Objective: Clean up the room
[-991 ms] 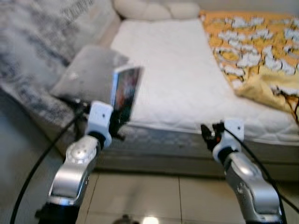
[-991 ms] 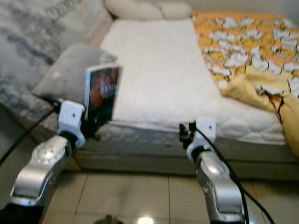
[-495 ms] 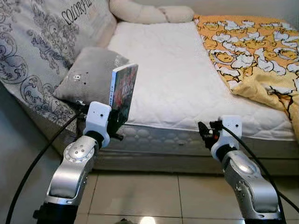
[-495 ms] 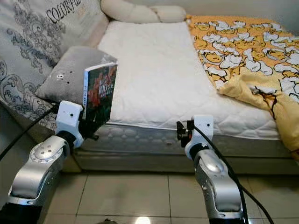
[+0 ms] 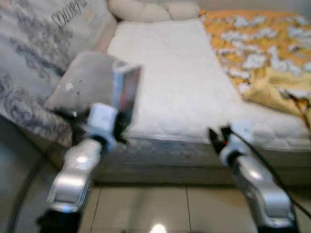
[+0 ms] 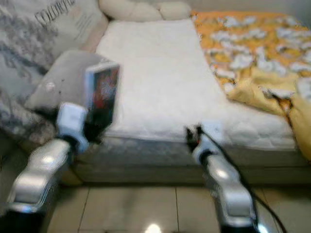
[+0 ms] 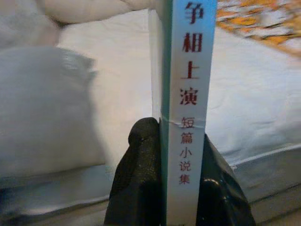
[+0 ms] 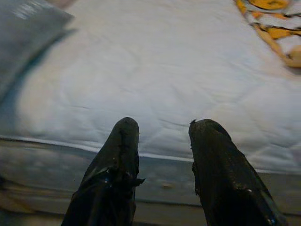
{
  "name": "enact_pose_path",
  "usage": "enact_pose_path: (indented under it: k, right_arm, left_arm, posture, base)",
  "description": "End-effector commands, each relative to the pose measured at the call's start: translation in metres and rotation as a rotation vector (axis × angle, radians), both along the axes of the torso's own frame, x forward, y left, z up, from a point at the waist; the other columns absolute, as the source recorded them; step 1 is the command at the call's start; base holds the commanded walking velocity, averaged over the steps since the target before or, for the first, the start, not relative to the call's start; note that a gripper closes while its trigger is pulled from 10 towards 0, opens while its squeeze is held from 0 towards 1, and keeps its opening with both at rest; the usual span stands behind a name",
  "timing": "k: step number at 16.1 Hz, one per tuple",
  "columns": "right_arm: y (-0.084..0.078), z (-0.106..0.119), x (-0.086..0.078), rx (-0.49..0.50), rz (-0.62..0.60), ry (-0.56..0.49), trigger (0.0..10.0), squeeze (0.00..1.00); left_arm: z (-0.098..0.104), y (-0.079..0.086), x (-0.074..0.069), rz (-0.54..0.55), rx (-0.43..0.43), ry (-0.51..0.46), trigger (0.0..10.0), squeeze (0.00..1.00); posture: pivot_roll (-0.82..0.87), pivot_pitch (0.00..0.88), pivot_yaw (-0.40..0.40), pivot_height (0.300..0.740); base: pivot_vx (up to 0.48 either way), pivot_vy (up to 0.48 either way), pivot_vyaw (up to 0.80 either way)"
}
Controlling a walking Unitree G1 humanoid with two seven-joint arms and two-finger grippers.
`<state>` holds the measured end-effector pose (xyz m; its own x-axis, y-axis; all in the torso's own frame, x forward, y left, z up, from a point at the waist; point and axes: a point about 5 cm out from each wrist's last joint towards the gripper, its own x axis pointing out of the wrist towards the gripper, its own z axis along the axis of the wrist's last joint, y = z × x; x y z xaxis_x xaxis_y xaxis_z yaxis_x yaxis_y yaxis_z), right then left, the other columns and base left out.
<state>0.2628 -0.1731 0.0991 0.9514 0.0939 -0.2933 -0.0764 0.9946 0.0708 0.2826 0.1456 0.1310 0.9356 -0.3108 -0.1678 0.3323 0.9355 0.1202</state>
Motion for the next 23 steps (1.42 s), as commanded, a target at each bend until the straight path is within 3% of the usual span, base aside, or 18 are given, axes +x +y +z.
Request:
enact_pose_path:
  k: [1,5,9,23]
  right_arm:
    - [0.0064,0.0035,0.002,0.009,0.016,-0.017,10.0,0.0]
    - [0.006,0.0035,0.0018,0.009,0.016,-0.018,10.0,0.0]
    - [0.0047,0.0026,0.002,0.007,0.012,-0.009,10.0,0.0]
    - [0.0047,0.0035,0.0037,-0.001,0.015,-0.016,10.0,0.0]
  left_arm:
    - [0.0132,0.0095,0.0019,0.025,0.016,-0.058,10.0,0.0]
    - [0.0125,0.0077,0.001,0.017,0.018,-0.056,10.0,0.0]
    - [0.0115,0.0054,0.0003,0.006,0.019,-0.051,10.0,0.0]
    - [0.0107,0.0041,0.0028,-0.003,0.027,-0.047,10.0,0.0]
  posture:
    - [0.0,0.0,0.03,0.74]
    - [0.0,0.0,0.03,0.74]
    - [0.0,0.0,0.03,0.74]
    - [0.0,0.0,0.033,0.74]
  base:
    - [0.319,0.0,0.0]
    - [0.32,0.0,0.0]
    - [0.319,0.0,-0.65]
    - [0.319,0.0,0.0]
